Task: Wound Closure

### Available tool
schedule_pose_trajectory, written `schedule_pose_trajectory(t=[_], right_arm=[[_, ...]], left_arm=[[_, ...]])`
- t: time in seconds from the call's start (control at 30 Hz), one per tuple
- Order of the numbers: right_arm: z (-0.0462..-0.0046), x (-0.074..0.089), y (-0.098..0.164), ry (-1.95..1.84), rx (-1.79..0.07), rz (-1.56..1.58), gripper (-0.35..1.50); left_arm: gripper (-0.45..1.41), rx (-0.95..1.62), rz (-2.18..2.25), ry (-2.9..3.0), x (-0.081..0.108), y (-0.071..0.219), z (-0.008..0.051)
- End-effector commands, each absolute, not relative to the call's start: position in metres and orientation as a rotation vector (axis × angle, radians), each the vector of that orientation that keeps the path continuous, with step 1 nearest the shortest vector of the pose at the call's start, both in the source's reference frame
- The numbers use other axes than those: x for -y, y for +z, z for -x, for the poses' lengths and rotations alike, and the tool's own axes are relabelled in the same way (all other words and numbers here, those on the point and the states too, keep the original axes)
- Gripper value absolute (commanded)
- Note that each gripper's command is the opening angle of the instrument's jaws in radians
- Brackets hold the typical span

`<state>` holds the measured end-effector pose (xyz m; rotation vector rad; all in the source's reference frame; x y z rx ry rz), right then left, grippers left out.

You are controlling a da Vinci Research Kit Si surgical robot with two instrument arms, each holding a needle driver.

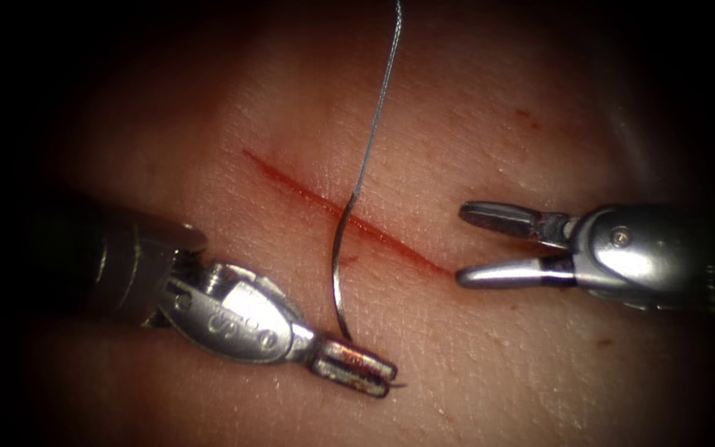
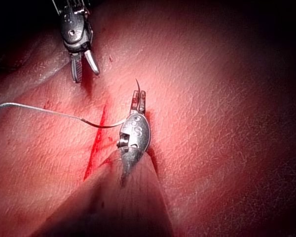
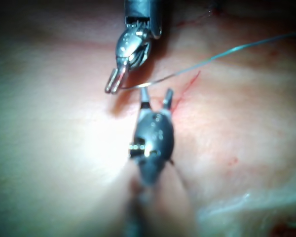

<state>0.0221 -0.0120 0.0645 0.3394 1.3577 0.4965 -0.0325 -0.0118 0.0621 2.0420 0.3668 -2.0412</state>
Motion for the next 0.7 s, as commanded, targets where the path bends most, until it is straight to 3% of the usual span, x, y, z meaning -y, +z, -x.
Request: schedule_pose_trajectory(t=[0.03,0.4,0.7], right_arm=[[-0.0234,0.0128,0.0650,0.500,-1.363,-0.359,0.39],[-0.0278,0.0129,0.0677,0.527,-1.374,-0.423,0.42],[-0.0297,0.0130,0.0679,0.538,-1.378,-0.458,0.73]], left_arm=[[-0.45,-0.363,-2.046,-2.025,0.0122,0.0626,0.0329],[-0.45,-0.231,-2.085,-1.873,0.0120,0.0593,0.0321],[-0.45,-0.218,-2.084,-1.853,0.0122,0.0588,0.0324]])
